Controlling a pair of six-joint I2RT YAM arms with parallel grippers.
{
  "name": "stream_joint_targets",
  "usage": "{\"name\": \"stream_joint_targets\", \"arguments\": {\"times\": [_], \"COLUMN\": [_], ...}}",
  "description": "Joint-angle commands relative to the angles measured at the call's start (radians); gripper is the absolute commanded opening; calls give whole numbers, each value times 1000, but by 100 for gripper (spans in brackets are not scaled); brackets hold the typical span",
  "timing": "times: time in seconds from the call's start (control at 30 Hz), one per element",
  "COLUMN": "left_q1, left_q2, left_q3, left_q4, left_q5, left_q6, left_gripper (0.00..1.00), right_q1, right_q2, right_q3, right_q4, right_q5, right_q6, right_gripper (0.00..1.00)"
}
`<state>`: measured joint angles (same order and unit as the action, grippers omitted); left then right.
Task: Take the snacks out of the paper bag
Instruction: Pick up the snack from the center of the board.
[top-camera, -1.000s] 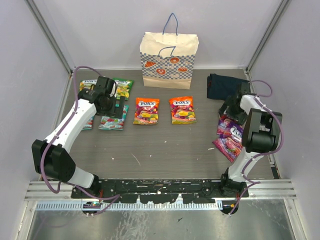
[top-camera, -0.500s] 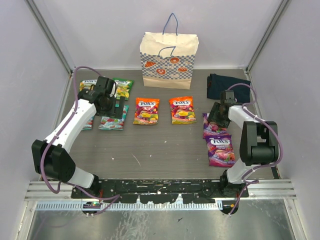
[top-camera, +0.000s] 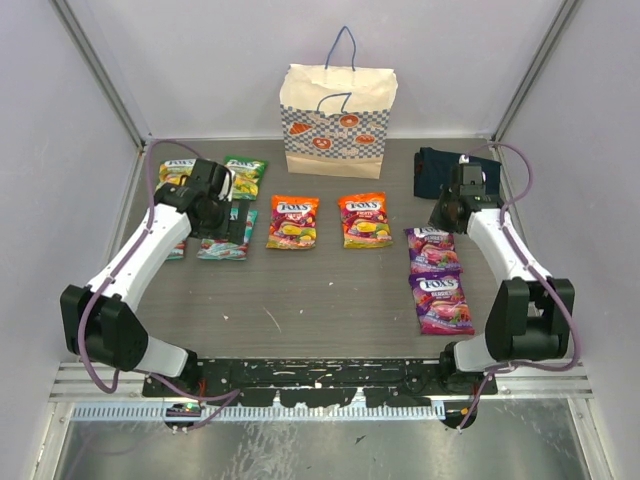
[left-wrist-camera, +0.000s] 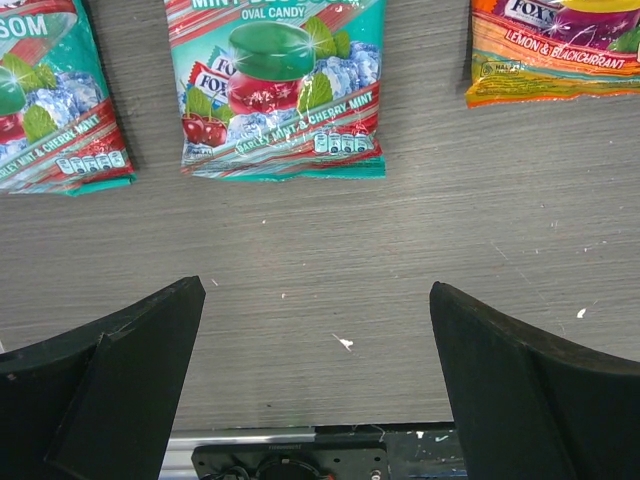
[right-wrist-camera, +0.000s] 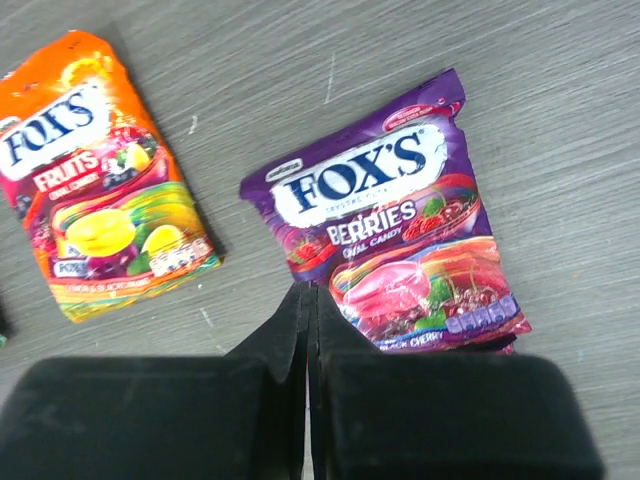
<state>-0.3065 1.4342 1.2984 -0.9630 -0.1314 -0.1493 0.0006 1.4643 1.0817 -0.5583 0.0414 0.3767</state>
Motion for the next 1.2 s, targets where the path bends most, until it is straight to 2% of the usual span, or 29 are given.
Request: {"name": "stream_joint_targets", "arguments": {"times": [0.0,0.03,0.07,0.2,0.3,0.37,0.57,0.67,0.73,0.9,1.17], "left_q1": [-1,-1,-1,-1,-1,-1,-1,-1,-2,-1,-1], "left_q2": [-52,-50,-50,-55,-68,-78,-108,-112,-111,-110,-112], "left_q3": [-10,-10,-12,-16,-28,-41,-67,-71,-72,-76,-93], "left_q4": [13,15,13,9,7,3,-5,-9,-11,-11,-8], "left_q5": [8,11,15,27,28,28,23,22,23,25,26], "left_q6": [2,3,3,2,1,-3,-14,-16,-15,-18,-18], "left_gripper": [98,98,98,98,98,98,98,98,98,98,98], "right_q1": [47,47,47,47,46,45,45,45,45,45,45], "right_q2": [-93,-93,-91,-16,97,159,218,229,235,223,158], "right_q3": [30,21,13,32,83,99,93,87,79,29,4], "right_q4": [-91,-102,-110,-131,-156,-150,-60,-36,-25,0,-20], "right_q5": [77,93,113,225,259,261,193,185,185,186,185], "right_q6": [39,42,41,-4,-48,-65,-53,-46,-43,-32,-19], "right_gripper": [15,30,38,54,60,60,56,49,38,2,1]}}
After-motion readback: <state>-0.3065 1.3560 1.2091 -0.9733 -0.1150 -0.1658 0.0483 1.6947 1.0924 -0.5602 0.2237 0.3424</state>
